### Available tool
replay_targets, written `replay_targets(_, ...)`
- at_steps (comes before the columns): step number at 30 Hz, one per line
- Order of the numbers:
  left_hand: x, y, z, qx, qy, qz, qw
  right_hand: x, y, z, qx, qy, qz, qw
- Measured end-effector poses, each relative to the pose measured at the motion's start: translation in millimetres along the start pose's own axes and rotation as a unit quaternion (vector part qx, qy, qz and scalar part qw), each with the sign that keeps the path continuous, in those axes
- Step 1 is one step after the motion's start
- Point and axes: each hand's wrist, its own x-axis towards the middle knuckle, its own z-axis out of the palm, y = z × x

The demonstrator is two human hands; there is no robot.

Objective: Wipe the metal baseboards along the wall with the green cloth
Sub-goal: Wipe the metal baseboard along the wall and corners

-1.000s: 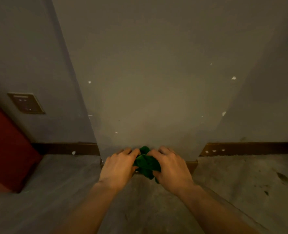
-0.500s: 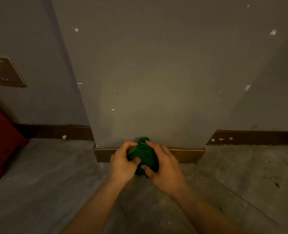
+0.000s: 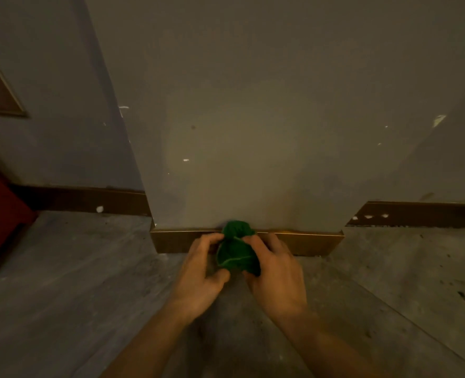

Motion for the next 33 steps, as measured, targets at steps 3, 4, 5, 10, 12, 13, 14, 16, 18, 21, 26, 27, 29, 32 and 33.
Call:
replay_targets(3, -9, -27, -7, 0.253, -0.032, 0.023, 0.967, 0, 3, -3, -0.078, -0.034, -0.045, 0.995)
replay_targets(4, -12, -37, -7, 0.324, -0.049, 0.023, 0.945, 0, 5, -5, -0.093, -0.045, -0.059, 0.993)
replay_targets(5, -15, -47, -5, 0.370, -0.058, 0.018, 0.927, 0, 7, -5, -0.102, -0.055, -0.071, 0.991)
replay_targets(10, -31, -83, 13, 0.404, -0.048, -0.005, 0.914, 0, 16, -15, -0.129, -0.089, -0.110, 0.982)
replay_targets(12, -29, -95, 22, 0.382, -0.042, -0.010, 0.923, 1, 21, -10, -0.153, -0.096, -0.136, 0.974)
replay_targets(13, -26, -100, 26, 0.376, -0.041, -0.009, 0.926, 2, 24, -6, -0.169, -0.099, -0.150, 0.969)
replay_targets(14, -23, -102, 29, 0.378, -0.045, -0.001, 0.925, 2, 28, -6, -0.183, -0.101, -0.159, 0.965)
replay_targets(16, -20, -103, 33, 0.387, -0.052, 0.007, 0.921, 1, 34, -5, -0.207, -0.113, -0.174, 0.956)
replay_targets(18, -19, -105, 32, 0.395, -0.052, 0.006, 0.917, 0, 36, -4, -0.223, -0.125, -0.192, 0.947)
replay_targets(21, -20, -113, 35, 0.401, -0.063, 0.000, 0.914, 4, 36, 4, -0.238, -0.125, -0.218, 0.938)
replay_targets(26, -23, -116, 38, 0.407, -0.063, 0.004, 0.911, 16, 25, 22, -0.250, -0.095, -0.278, 0.923)
replay_targets(27, -23, -116, 37, 0.412, -0.065, -0.001, 0.909, 18, 22, 30, -0.255, -0.083, -0.297, 0.917)
replay_targets(29, -23, -117, 37, 0.430, -0.069, -0.002, 0.900, 25, 17, 47, -0.272, -0.056, -0.334, 0.901)
replay_targets(32, -21, -122, 38, 0.449, -0.071, 0.022, 0.891, 39, 7, 74, -0.302, -0.020, -0.373, 0.877)
replay_targets(33, -21, -125, 39, 0.448, -0.070, 0.023, 0.891, 44, 4, 81, -0.311, -0.018, -0.381, 0.870)
